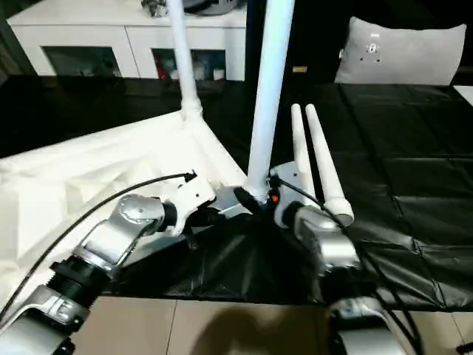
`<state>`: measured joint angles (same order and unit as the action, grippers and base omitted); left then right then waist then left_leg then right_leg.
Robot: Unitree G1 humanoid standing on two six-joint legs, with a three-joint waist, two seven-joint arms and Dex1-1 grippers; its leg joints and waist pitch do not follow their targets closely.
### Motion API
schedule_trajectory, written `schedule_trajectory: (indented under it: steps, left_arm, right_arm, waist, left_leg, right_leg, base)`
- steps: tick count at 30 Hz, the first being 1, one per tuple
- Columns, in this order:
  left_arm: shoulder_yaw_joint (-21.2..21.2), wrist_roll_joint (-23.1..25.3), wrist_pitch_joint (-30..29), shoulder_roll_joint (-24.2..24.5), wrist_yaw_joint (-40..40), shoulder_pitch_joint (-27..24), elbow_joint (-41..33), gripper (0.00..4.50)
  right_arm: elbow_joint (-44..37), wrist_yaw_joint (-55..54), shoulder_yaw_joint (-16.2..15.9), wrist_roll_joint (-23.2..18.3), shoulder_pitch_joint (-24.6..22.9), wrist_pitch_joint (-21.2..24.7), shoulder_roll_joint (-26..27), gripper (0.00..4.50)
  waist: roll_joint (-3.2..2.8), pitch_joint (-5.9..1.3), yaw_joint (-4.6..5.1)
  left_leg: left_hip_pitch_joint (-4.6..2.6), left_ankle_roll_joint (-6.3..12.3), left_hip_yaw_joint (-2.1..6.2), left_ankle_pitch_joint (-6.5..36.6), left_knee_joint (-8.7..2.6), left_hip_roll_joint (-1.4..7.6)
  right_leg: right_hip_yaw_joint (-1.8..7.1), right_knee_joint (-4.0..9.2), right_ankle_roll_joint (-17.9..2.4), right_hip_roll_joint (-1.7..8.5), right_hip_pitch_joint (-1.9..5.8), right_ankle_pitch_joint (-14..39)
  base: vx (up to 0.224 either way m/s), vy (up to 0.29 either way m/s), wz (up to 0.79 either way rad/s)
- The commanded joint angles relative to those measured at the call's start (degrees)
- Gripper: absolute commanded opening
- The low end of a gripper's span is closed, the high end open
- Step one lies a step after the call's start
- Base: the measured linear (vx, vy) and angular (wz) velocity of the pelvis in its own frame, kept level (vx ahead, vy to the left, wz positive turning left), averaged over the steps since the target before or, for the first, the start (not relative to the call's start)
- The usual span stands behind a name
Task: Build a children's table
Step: Rotate leg to tighten
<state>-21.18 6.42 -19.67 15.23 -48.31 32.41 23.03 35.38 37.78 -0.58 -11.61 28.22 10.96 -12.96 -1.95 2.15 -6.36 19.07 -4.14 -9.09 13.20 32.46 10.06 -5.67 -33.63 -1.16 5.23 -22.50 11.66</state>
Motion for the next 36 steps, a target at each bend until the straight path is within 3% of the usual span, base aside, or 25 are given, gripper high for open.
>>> schedule_trajectory:
  steps: [1, 2, 8, 13, 15, 20, 25, 30, 34, 36]
  left_arm:
    - [-2.05, 2.39, -0.44, 2.42, -1.51, -1.50, 4.34, 0.00]
    - [-2.23, 2.41, 0.34, 3.34, -2.86, -1.53, 4.58, 0.00]
    - [-2.87, 2.54, 3.25, 5.82, -5.99, -1.01, 6.40, 0.00]
    - [-3.89, 2.70, 6.58, 7.72, -9.21, -0.73, 7.39, 0.00]
    - [-5.05, 2.46, 10.47, 9.43, -13.21, -1.23, 6.53, 0.00]
    - [-5.98, 2.27, 14.87, 10.10, -15.50, -1.93, 5.43, 0.00]
    - [-7.54, 1.56, 17.41, 10.75, -20.36, -2.42, 3.31, 0.00]
    - [-8.11, 1.88, 18.70, 10.91, -21.78, -1.89, 3.55, 0.00]
    - [-8.06, 2.36, 19.44, 10.82, -22.56, -1.50, 3.89, 0.00]
    - [-8.00, 2.47, 19.53, 10.77, -22.42, -1.36, 4.12, 0.00]
  right_arm:
    - [-2.60, 1.80, -1.04, 0.17, -1.18, 1.26, -1.56, 4.44]
    - [-5.41, 3.94, -1.59, -0.19, -1.55, 2.34, -2.95, 4.44]
    - [-11.40, 10.14, -2.73, -1.39, -1.86, 5.17, -6.87, 4.44]
    - [-13.08, 13.02, -3.77, -0.60, -1.65, 4.17, -9.07, 4.44]
    - [-14.10, 16.52, -5.40, 0.46, -2.08, 1.38, -10.70, 4.44]
    - [-14.66, 20.05, -6.68, 0.33, -2.72, -0.99, -11.55, 4.44]
    - [-14.25, 26.18, -9.94, 0.43, -3.04, -2.21, -12.57, 3.86]
    - [-13.19, 28.07, -10.95, 0.66, -2.67, -2.49, -12.22, 3.42]
    - [-10.58, 28.79, -11.46, 1.14, -1.73, -2.27, -11.73, 3.25]
    - [-10.20, 29.54, -11.88, 1.26, -1.76, -2.34, -12.02, 2.95]
  waist:
    - [0.42, -3.21, -0.09]
    - [0.54, -2.96, -0.02]
    - [0.84, -2.57, 0.41]
    - [0.89, -2.90, 0.43]
    - [0.85, -3.05, 0.36]
    - [0.79, -3.07, -0.11]
    - [0.82, -3.08, -1.03]
    - [0.84, -2.98, -1.88]
    - [0.78, -2.87, -1.97]
    - [0.76, -2.93, -1.91]
  left_leg:
    - [0.81, 9.54, 0.62, -4.26, -2.68, 2.84]
    - [1.14, 9.19, 0.57, -2.86, -2.72, 2.82]
    - [1.03, 6.03, 0.40, 2.98, -3.26, 2.91]
    - [1.12, 6.39, 0.40, -0.79, -2.79, 2.79]
    - [1.04, 7.20, 0.34, -1.45, -2.55, 2.79]
    - [0.91, 7.87, 0.21, -1.32, -2.43, 3.03]
    - [0.81, 7.99, 0.11, -1.21, -2.30, 3.18]
    - [0.66, 6.26, 0.13, 1.13, -2.46, 3.32]
    - [0.78, 4.55, 0.16, 3.25, -2.62, 3.27]
    - [0.80, 3.99, 0.21, 3.80, -2.62, 3.21]
  right_leg:
    - [3.17, 2.10, -15.39, 4.06, 3.47, -5.67]
    - [3.17, 2.33, -14.92, 4.11, 3.52, -2.93]
    - [3.36, 3.20, -12.80, 4.12, 3.44, 6.85]
    - [3.36, 2.35, -13.78, 3.91, 3.51, 0.93]
    - [3.26, 2.09, -14.55, 3.92, 3.45, -0.92]
    - [3.29, 1.89, -15.30, 3.94, 3.37, -1.04]
    - [3.32, 1.70, -15.71, 3.90, 3.17, -0.83]
    - [3.48, 1.93, -14.72, 4.10, 3.03, 3.06]
    - [3.54, 2.10, -14.24, 4.11, 3.10, 5.16]
    - [3.54, 2.13, -13.70, 4.09, 3.17, 5.70]
  base:
    - [0.000, 0.000, 0.00]
    - [0.000, 0.000, 0.00]
    - [0.000, 0.000, 0.00]
    - [0.000, 0.000, 0.00]
    - [0.000, 0.000, 0.00]
    - [0.000, 0.000, 0.00]
    - [0.000, 0.000, 0.00]
    - [0.000, 0.000, 0.00]
    - [0.000, 0.000, 0.00]
    - [0.000, 0.000, 0.00]
